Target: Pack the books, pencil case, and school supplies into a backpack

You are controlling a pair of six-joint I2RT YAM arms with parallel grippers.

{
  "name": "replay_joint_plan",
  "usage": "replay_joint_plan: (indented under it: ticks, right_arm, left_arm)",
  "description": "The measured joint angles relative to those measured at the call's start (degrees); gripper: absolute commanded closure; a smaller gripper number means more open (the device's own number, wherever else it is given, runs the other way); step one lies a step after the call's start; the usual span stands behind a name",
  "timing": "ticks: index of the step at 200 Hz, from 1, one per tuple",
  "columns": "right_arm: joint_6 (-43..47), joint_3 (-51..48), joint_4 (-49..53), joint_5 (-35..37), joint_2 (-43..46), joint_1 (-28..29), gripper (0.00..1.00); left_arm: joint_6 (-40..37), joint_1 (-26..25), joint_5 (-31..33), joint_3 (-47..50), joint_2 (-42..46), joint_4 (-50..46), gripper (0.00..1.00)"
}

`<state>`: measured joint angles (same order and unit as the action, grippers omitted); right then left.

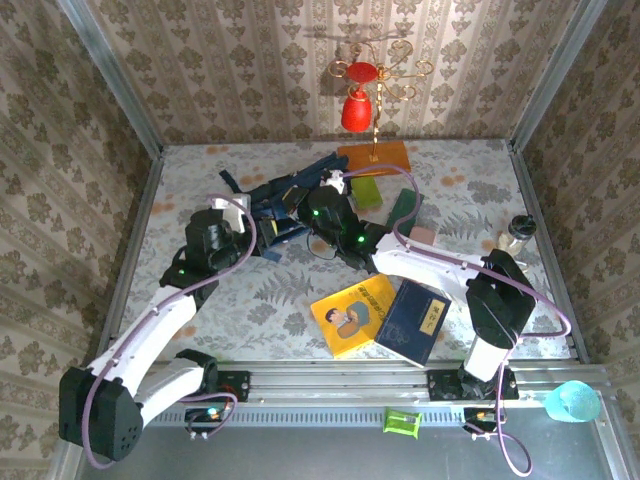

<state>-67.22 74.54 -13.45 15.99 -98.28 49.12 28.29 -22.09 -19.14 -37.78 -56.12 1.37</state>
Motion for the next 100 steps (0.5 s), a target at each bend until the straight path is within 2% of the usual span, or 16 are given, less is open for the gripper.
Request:
replay_joint_plan:
  ticks: [41,80,100]
  right_arm:
    - [0.0,0.0,0.0,0.0,0.0,-0.1,0.96]
    - [0.9,0.0,0.0,0.0,0.0,-0.3,0.96]
    - [1.2,0.0,0.0,0.0,0.0,-0.3,0.97]
  left_arm:
    - [-0.1,0.1,-0.6,0.3,0.4,0.1,0.84]
    - [-1.4,0.9,-2.2,0.3,0.6,0.0,1.00]
    - [-1.6,1.3,-2.8,0.3,0.9,-0.3,1.00]
